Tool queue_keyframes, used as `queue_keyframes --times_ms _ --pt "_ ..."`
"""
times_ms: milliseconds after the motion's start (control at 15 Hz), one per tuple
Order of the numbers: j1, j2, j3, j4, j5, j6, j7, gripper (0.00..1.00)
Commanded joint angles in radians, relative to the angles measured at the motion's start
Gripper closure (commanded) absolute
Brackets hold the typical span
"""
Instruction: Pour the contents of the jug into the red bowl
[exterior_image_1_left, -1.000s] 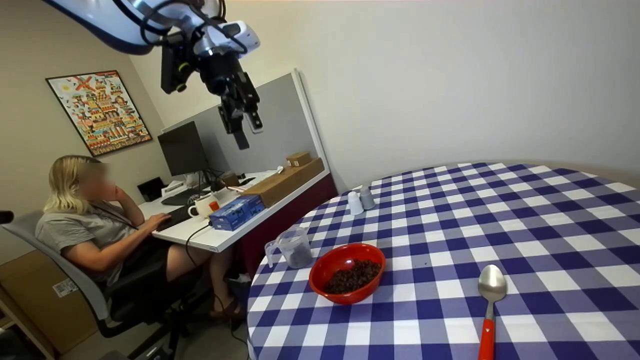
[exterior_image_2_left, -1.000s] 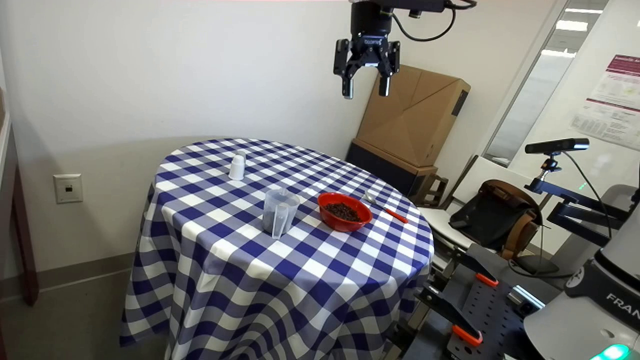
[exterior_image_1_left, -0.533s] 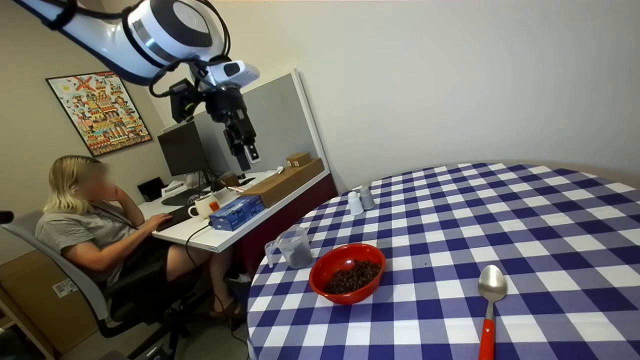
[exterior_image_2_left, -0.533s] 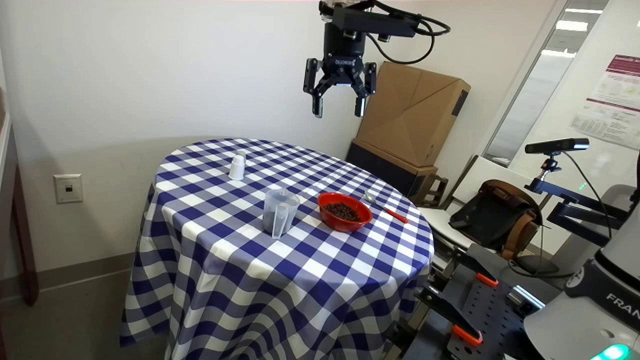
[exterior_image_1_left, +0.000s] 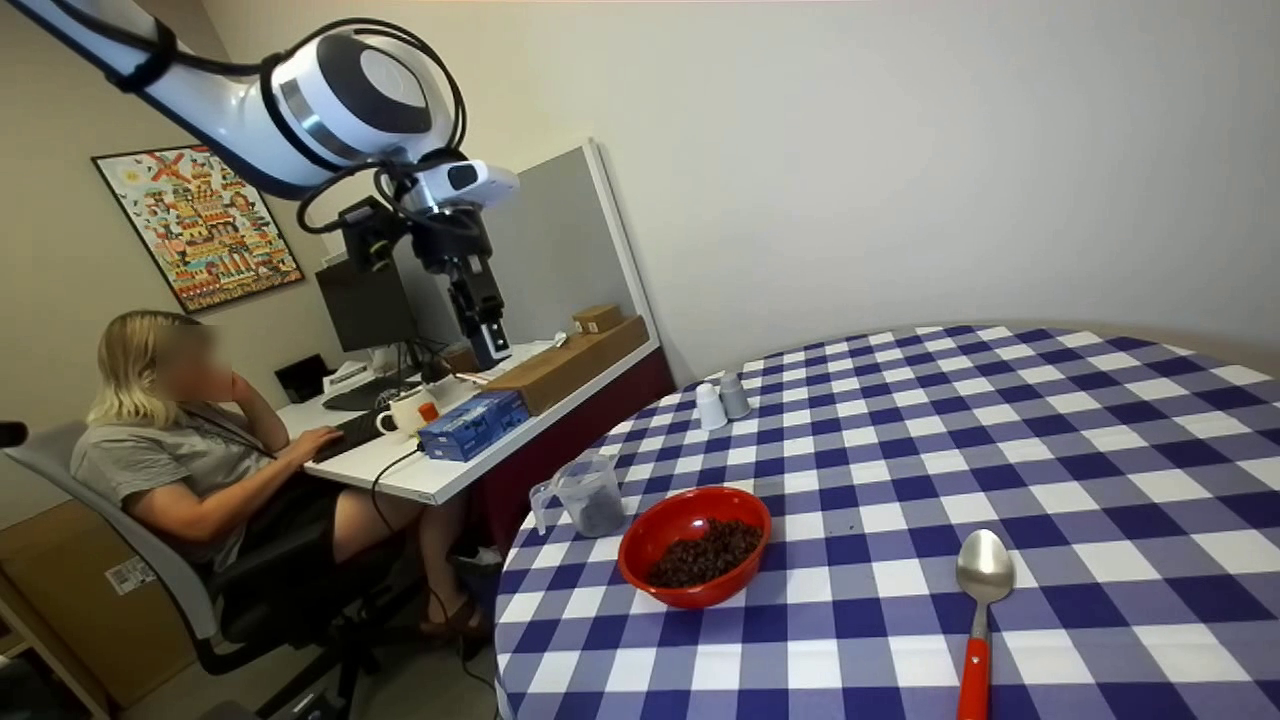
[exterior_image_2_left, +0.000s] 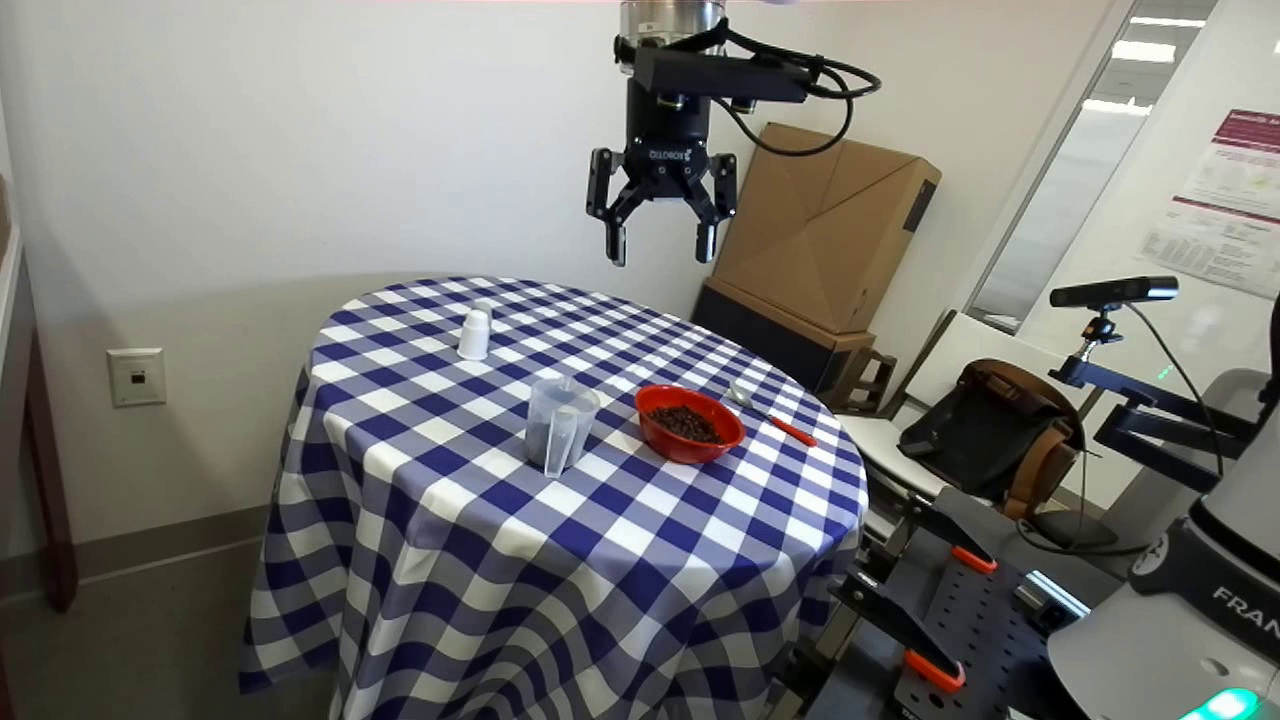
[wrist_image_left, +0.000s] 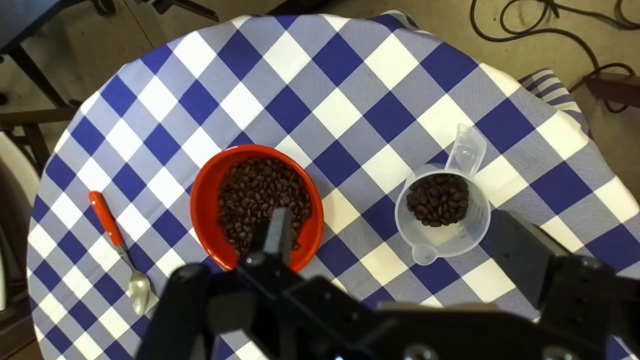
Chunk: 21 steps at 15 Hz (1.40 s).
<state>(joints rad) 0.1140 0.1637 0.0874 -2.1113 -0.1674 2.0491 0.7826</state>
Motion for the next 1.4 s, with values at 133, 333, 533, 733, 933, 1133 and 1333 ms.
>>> queue_keyframes --times_ms 133,333,533,733,933,1133,1333 --pt "0.013 -0.002 -0.010 -0.005 -0.002 0.008 0.002 0.00" --pt "0.022 0.044 -0.004 -0.002 0.022 0.077 0.025 0.00" --pt "0.042 0.103 -0.010 0.016 0.013 0.178 0.091 0.00" --pt "0.069 0.160 -0.036 0.029 -0.018 0.290 0.209 0.00" --pt "0.084 0.209 -0.063 0.045 -0.009 0.338 0.283 0.00" --pt "0.082 0.247 -0.078 0.059 0.017 0.325 0.307 0.00" --pt "0.067 0.277 -0.072 0.064 0.067 0.303 0.281 0.00"
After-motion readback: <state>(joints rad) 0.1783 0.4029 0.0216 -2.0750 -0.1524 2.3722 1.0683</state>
